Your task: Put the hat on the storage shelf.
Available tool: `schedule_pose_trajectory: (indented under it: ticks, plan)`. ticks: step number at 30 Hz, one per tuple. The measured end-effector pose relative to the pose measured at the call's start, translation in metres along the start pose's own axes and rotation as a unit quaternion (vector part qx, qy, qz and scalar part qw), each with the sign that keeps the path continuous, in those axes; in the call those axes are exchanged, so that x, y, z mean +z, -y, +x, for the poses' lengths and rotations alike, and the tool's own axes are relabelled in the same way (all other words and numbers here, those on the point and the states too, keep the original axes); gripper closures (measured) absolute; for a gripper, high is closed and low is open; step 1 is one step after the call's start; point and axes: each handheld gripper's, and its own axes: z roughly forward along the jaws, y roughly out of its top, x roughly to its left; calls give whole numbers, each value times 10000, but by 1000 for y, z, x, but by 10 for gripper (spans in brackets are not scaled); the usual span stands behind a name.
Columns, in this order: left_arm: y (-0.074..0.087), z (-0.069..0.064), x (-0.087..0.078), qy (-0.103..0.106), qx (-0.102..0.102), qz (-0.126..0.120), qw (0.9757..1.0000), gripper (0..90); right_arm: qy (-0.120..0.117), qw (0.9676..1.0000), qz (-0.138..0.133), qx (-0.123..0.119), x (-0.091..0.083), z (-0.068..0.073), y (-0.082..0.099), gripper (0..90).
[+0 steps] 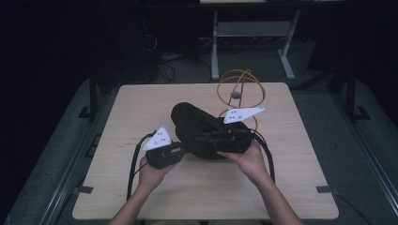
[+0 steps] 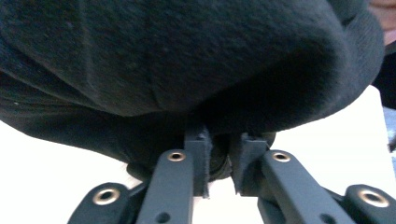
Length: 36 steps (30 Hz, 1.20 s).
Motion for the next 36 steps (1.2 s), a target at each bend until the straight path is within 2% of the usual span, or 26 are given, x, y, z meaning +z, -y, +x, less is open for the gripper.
schedule_pose_trajectory:
  ticks: [2,8,12,16,20,22,26,28,30,33,36]
  plan:
    - [-2,2,-4,67,4,-52,10000,824,-21,10000,-56,22,0,1,0,780]
    - [-11,4,-16,77,-22,-231,9997,857,-112,9998,-148,112,-2,2,0,771]
    - [-21,2,-22,53,67,-299,9995,859,-209,9992,-280,168,-3,2,-1,764]
    - [-31,1,-27,5,151,-357,9992,863,-303,9980,-443,342,-7,1,-3,742]
    - [-37,-1,-32,17,151,-438,9989,864,-323,9965,-595,494,-14,-2,-4,701]
    - [-42,-1,-35,18,194,-459,9988,865,-280,9962,-634,522,-17,-2,-4,664]
    - [-50,1,-39,77,86,-607,9981,865,-128,9964,-654,518,-23,-2,-5,571]
    - [-54,3,-44,95,59,-703,9975,867,-129,9955,-707,618,-29,-4,-5,544]
    - [-58,4,-45,105,79,-695,9975,867,-193,9945,-740,716,-34,-6,-3,532]
    - [-62,3,-44,114,172,-598,9980,868,-179,9948,-709,705,-37,-7,-2,508]
    - [-63,5,-47,120,108,-662,9977,868,-124,9941,-787,740,-47,-8,0,480]
